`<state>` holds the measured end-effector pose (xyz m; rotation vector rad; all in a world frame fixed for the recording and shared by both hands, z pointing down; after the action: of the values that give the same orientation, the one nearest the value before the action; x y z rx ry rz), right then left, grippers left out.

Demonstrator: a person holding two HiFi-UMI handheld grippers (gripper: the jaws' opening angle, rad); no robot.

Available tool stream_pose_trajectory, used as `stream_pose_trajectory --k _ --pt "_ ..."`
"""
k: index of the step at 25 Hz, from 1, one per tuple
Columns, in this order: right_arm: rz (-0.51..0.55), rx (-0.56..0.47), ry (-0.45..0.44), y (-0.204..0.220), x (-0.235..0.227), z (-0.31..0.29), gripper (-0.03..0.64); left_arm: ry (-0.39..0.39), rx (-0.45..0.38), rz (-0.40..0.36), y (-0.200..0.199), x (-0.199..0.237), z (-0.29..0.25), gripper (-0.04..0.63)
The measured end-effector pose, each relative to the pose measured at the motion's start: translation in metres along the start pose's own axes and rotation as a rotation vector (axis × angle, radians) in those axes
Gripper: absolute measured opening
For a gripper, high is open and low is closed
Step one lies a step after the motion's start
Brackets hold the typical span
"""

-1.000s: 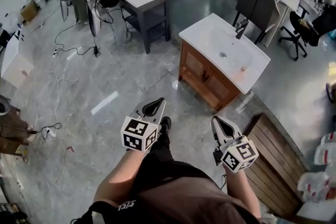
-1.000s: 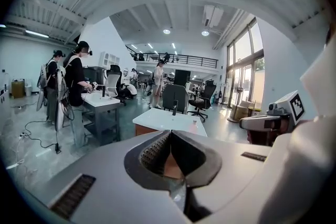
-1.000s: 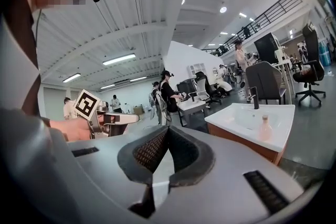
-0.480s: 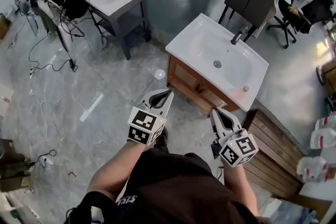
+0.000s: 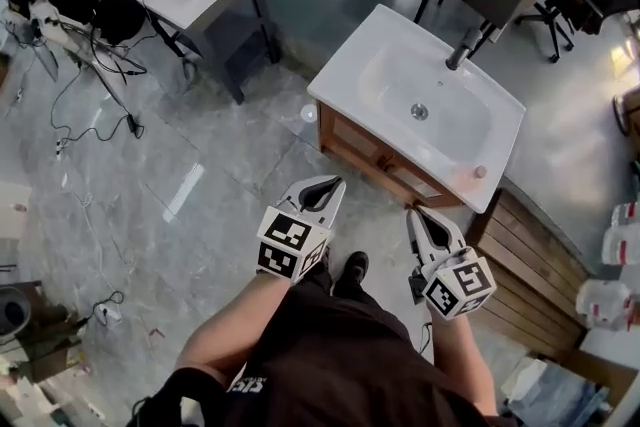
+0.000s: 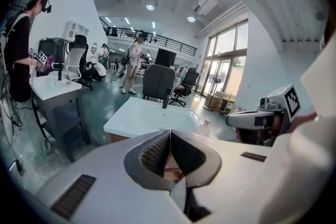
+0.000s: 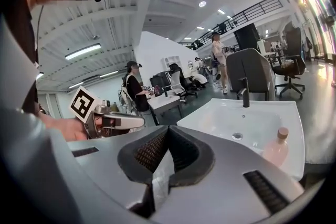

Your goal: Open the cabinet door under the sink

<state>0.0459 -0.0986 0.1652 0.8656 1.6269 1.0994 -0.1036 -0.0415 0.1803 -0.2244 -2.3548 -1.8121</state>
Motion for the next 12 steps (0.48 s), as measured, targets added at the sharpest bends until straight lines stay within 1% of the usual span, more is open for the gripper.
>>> stream_pose_trajectory --k 4,6,9,12 --pt "-0.027 0.029 -0.031 0.014 0.0 -0.009 0.012 -0.003 0.025 0.009 0.012 0.0 -0.019 0.02" --pt "-0.028 0.043 -0.061 0.026 0.001 -0.015 0.012 -0.002 0.042 0.01 0.018 0.004 -0.029 0.02" --pt "-0.026 0.052 -0.084 0.042 -0.005 -0.024 0.012 0.014 0.061 -0.015 0.024 0.004 -0.043 0.02" --pt "0.006 0.042 -0.088 0.048 -0.014 -0.031 0.012 0.026 0.073 -0.039 0.032 0.003 -0.056 0.02"
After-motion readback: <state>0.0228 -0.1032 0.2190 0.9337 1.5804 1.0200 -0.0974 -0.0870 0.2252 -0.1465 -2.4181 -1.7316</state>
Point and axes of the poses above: the fingertips, and each gripper's own axes: z backward along the fingers, x to its left, y out of its underside, the point moved 2 cm from there along z, backward along the fingers, and after that the axes turned 13 degrees about -x, right-handed, at the moved point
